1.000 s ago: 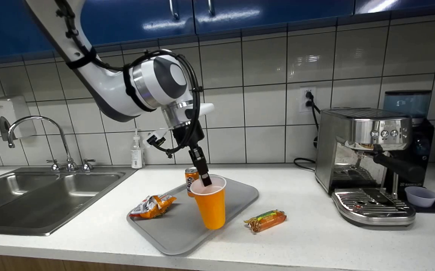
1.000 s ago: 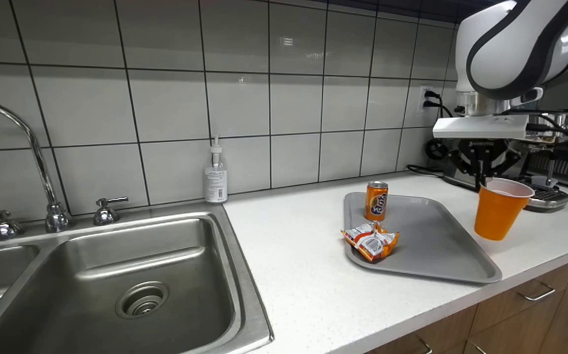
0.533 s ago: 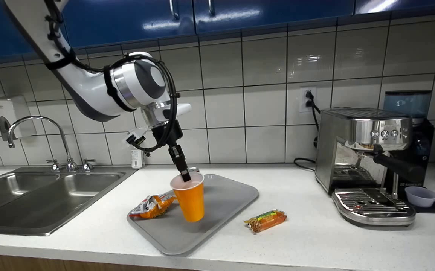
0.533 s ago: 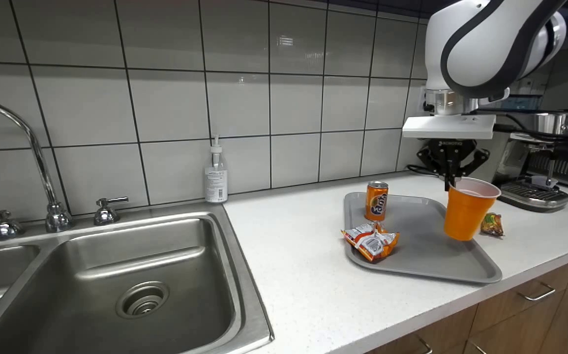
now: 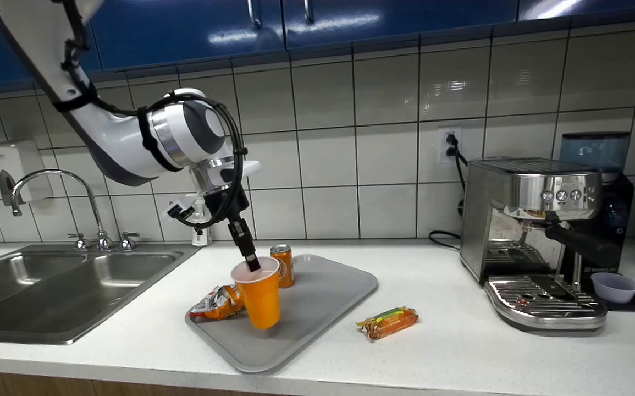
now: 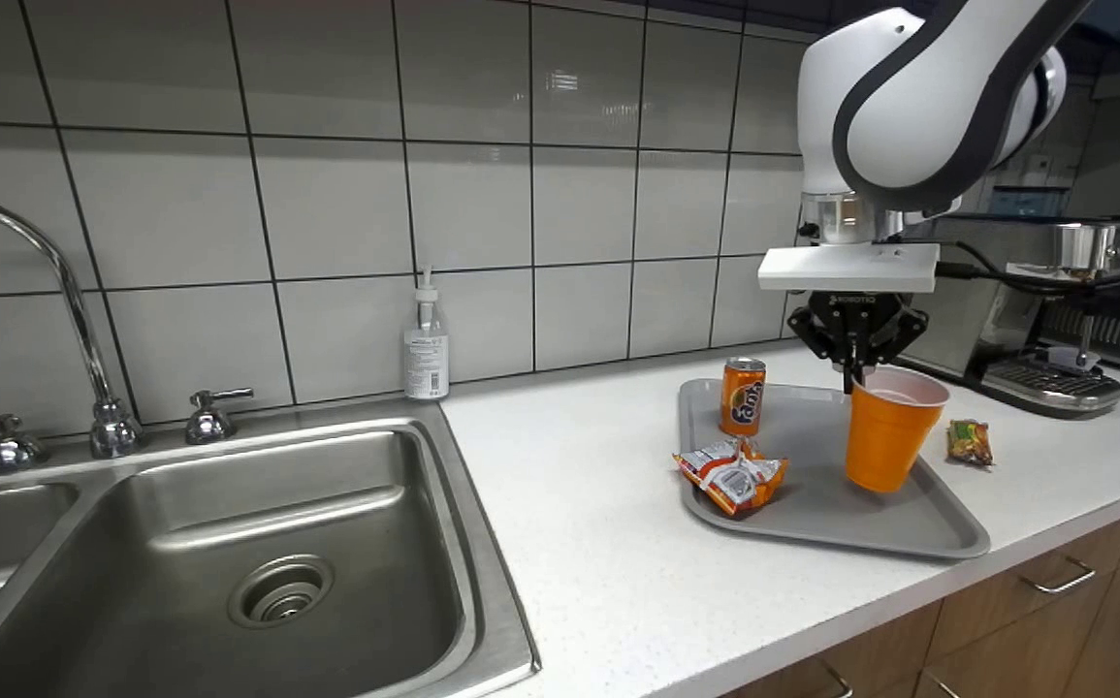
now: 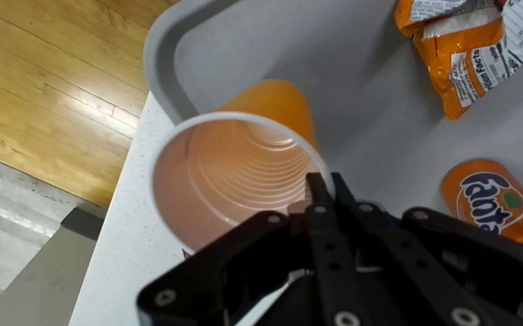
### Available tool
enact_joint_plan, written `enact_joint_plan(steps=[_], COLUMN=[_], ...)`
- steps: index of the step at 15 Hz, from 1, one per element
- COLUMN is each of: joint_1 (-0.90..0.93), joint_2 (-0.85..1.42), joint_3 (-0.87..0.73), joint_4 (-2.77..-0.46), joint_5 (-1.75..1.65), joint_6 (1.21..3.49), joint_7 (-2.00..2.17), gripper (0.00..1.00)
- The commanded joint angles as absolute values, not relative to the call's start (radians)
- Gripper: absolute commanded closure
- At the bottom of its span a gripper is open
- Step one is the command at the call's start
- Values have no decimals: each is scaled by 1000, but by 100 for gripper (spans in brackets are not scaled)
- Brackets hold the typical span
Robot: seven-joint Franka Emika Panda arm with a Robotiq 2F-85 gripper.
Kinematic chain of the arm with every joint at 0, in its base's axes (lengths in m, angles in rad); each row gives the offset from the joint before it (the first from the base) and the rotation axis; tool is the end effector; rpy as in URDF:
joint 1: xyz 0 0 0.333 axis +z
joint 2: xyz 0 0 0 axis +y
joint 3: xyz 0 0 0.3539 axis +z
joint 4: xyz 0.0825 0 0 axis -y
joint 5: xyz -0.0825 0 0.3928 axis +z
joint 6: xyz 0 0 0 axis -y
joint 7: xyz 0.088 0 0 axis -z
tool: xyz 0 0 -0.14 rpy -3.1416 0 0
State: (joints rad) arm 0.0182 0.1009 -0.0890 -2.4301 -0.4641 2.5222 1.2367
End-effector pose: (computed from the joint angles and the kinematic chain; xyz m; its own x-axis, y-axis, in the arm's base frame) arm 0.4966 -0.0399 0.2623 0.5987 -0.7672 0.2301 -0.8007 -0.5814 0.1445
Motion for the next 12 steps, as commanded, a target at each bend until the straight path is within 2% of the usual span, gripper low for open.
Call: enact_joint_plan(steps=[1, 7, 9, 12], joint_1=[32, 53, 58, 66], joint_2=[139, 188, 197, 197], joint_3=[-78, -85, -86, -88], joint_4=[-2394, -2364, -2354, -2345], joint_5=[-452, -438, -433, -430], joint_6=[2502, 2498, 2499, 2501], joint_7=[1250, 1240, 1233, 1233], gripper=[99, 99, 69, 50])
